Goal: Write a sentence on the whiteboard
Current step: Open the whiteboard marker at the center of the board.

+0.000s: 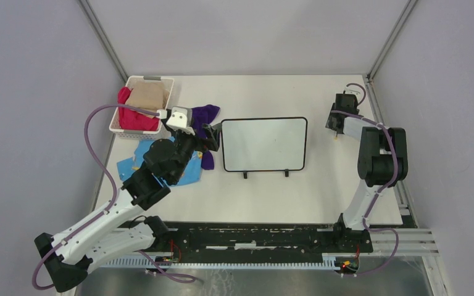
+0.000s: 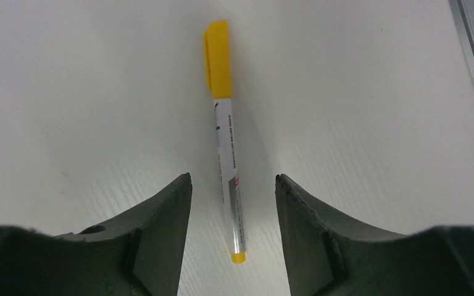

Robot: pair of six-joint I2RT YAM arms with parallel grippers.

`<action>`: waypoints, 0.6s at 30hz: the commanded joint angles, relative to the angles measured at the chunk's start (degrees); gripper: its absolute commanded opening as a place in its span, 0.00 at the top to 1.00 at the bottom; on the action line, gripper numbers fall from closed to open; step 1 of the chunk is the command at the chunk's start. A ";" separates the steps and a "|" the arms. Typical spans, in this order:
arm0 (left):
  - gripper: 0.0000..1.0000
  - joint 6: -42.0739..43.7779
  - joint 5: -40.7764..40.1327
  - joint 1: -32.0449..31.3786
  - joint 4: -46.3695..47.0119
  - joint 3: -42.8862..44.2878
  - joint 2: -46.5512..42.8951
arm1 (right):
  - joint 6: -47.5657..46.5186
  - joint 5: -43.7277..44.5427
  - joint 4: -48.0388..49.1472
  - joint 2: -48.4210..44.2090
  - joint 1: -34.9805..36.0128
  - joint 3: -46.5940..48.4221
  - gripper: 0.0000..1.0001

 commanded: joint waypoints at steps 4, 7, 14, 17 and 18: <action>0.00 3.26 0.01 -0.24 2.39 -0.02 0.58 | 0.29 -1.96 1.06 2.97 -1.54 3.12 0.47; 0.00 3.36 0.10 -0.24 2.39 -0.07 0.80 | 0.19 -3.08 1.49 3.36 -2.04 3.03 0.53; 0.00 3.40 0.50 -0.24 2.39 0.06 0.70 | 0.59 -4.55 1.86 2.55 -2.22 0.83 0.71; 0.00 3.16 0.78 -0.24 2.39 0.02 0.26 | 0.74 -4.88 1.78 0.82 -2.22 -1.67 0.77; 0.00 3.08 1.11 -0.22 2.32 0.08 0.15 | 0.75 -5.08 1.67 -0.08 -2.22 -2.61 0.79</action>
